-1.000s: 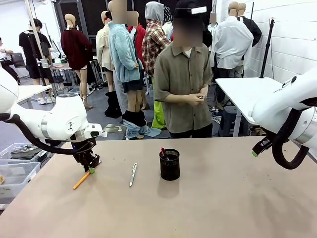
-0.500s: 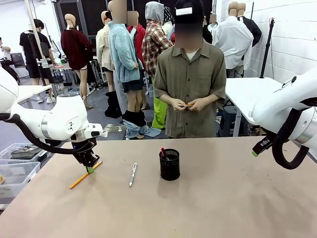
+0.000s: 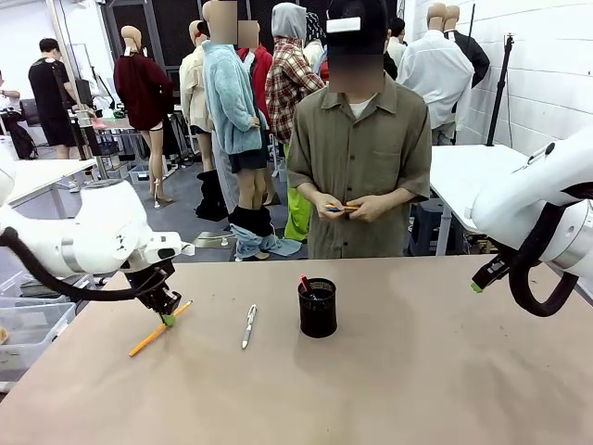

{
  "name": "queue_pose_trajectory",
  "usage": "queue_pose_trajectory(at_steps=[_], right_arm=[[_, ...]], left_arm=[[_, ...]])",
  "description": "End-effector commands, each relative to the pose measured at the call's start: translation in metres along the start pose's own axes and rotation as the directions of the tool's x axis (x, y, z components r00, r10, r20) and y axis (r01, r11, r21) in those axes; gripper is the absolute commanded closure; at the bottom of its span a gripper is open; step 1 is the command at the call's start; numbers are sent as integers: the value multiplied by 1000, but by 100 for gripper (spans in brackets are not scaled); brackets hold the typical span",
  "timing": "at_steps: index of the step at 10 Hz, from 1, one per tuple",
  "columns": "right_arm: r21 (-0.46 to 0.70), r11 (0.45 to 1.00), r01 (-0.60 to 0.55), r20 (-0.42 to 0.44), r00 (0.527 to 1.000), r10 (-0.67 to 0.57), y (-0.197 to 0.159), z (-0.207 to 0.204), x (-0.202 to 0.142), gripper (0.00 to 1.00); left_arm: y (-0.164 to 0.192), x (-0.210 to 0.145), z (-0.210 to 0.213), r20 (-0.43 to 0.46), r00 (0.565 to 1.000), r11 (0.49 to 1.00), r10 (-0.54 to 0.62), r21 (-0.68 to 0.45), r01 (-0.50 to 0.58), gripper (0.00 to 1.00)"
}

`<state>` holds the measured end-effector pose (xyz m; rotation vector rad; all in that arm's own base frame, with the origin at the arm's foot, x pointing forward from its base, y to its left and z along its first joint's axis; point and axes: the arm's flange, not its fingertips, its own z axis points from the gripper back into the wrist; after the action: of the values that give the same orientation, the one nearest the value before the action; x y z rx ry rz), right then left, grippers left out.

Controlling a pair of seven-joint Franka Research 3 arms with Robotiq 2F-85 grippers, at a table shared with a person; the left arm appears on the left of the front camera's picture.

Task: Place the pens into the pen holder.
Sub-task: Pick up a writing instrument from the table and place it into the Pen holder.

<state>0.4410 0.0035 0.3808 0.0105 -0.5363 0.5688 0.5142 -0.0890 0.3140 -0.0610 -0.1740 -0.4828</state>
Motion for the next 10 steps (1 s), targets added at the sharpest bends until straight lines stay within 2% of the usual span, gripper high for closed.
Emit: queue_pose_trajectory(at_steps=[1, 2, 6, 7, 10], right_arm=[[3, 1000, -6, 23, 1000, 6, -1, -1, -3, 33], [3, 1000, -6, 23, 1000, 6, -1, -1, -3, 33], [3, 1000, -6, 23, 1000, 6, -1, -1, -3, 33], [3, 1000, -6, 23, 1000, 6, -1, -1, -3, 33], [3, 1000, -6, 23, 1000, 6, -1, -1, -3, 33]], left_arm=[[10, -24, 13, 137, 981, 979, -137, -130, 155, 100], [11, -28, 16, 208, 960, 961, -187, -165, 223, 100], [10, -29, 20, 312, 919, 939, -241, -164, 301, 100], [7, -29, 22, 366, 888, 915, -279, -178, 361, 100], [0, -32, 31, 519, 800, 861, -299, -215, 462, 100]])
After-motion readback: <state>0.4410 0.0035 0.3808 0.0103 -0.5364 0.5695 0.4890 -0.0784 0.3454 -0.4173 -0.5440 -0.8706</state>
